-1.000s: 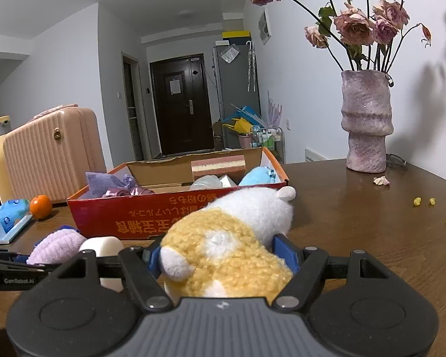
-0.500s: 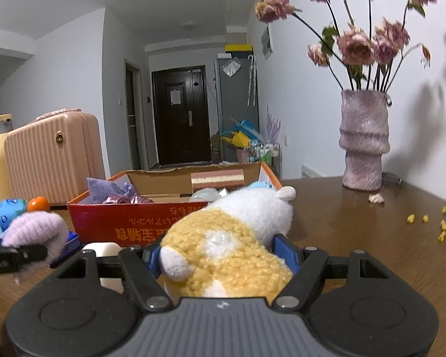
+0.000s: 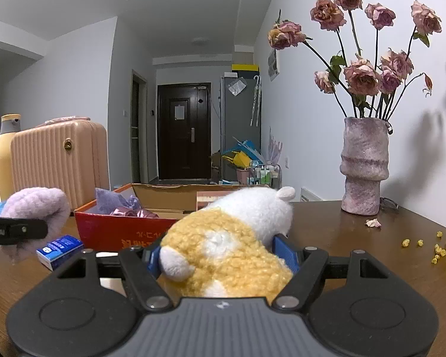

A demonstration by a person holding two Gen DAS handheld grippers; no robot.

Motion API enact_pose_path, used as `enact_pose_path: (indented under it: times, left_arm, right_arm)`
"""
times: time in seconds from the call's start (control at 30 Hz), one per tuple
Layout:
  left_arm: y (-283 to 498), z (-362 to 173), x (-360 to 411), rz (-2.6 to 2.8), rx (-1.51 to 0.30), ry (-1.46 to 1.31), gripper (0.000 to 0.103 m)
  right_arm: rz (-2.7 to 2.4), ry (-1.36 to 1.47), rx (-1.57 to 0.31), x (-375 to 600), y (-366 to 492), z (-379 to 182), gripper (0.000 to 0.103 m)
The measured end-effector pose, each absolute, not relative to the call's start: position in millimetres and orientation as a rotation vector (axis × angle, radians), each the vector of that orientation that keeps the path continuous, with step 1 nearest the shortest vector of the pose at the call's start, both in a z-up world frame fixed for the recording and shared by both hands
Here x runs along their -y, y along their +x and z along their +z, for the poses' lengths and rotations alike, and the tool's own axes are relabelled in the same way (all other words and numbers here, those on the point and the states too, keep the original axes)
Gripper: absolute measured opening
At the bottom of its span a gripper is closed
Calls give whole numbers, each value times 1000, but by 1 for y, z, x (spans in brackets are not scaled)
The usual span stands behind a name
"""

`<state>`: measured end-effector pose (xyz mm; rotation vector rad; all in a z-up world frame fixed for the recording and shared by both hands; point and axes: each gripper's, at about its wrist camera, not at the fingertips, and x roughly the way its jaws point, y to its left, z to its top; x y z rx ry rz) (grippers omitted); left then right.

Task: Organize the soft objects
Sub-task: 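Carry the towel roll in the left gripper and the plush in the right gripper over the box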

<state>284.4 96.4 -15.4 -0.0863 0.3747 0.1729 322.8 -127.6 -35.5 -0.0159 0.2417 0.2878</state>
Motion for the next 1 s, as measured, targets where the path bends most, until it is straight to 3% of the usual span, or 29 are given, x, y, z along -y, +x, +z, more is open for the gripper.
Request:
enact_pose_path:
  times: [1.0]
  left_arm:
    - [330, 3, -91, 172, -313, -156, 34]
  right_arm:
    - [341, -13, -144, 90, 355, -28, 73]
